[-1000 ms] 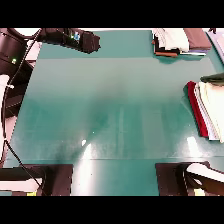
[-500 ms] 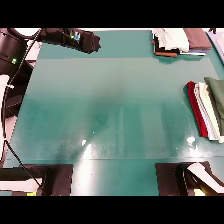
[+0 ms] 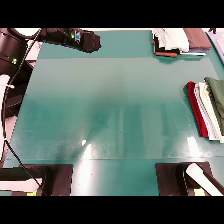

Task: Fold the shirts.

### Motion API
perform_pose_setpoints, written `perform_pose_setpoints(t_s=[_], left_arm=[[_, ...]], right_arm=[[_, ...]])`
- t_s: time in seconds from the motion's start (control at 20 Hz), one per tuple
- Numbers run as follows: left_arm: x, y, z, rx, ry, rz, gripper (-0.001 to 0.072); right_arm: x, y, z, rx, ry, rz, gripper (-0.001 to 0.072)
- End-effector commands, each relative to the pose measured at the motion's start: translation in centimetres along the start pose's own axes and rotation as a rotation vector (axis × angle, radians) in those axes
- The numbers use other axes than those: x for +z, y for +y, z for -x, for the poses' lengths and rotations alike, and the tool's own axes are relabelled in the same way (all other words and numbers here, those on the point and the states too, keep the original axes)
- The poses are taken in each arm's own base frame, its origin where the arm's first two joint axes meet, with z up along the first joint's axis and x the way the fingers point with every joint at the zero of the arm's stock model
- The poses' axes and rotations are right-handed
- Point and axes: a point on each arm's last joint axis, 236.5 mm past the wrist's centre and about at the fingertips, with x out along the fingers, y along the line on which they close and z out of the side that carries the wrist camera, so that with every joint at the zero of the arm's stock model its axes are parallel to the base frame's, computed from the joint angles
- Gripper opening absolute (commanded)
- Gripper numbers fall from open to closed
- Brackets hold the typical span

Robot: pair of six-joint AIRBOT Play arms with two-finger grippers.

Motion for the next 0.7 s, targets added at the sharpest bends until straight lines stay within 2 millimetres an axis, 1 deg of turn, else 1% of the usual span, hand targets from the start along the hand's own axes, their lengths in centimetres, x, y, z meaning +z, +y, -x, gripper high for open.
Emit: perform_pose_setpoints(t_s=[0.0,0.05,0.1,0.15,0.2,0.25,0.3,0.35,0.45,0.55,0.65], left_arm=[[0.1,0.0,0.0,0.0,-0.003,0.001,0.0029],[0.1,0.0,0.0,0.0,-0.003,0.0,0.0029],[0.1,0.0,0.0,0.0,-0.003,0.0,0.0029],[0.1,0.0,0.0,-0.001,-0.003,0.0,0.0029],[0.1,0.0,0.0,0.0,-0.003,0.001,0.0029],[0.1,0.0,0.0,0.0,-0.003,0.001,0.0029],[0.1,0.0,0.0,-0.001,-0.003,0.0,0.0029],[0.1,0.0,0.0,-0.001,-0.003,0.0,0.0029],[0.1,0.0,0.0,-0.001,-0.003,0.0,0.0029],[0.1,0.0,0.0,0.0,-0.003,0.001,0.0029],[0.1,0.0,0.0,-0.001,-0.003,0.0,0.0029]], right_arm=[[-1.3,12.7,-2.7,0.306,0.069,0.155,0.0592],[-2.3,15.6,-3.5,0.368,0.101,0.201,0.0591],[-3.3,18.0,-4.1,0.419,0.129,0.238,0.059],[-4.3,20.3,-4.7,0.467,0.159,0.271,0.0531],[-5.5,22.2,-5.1,0.507,0.19,0.301,0.0361],[-6.6,23.9,-5.4,0.544,0.221,0.328,0.0149],[-7.6,25.2,-5.6,0.572,0.244,0.352,0.002],[-8.3,26.3,-5.8,0.595,0.259,0.369,0.002],[-9.2,27.7,-6.2,0.621,0.278,0.388,0.002],[-9.8,28.3,-6.4,0.634,0.295,0.394,0.002],[-9.8,28.3,-6.5,0.634,0.296,0.393,0.002]])
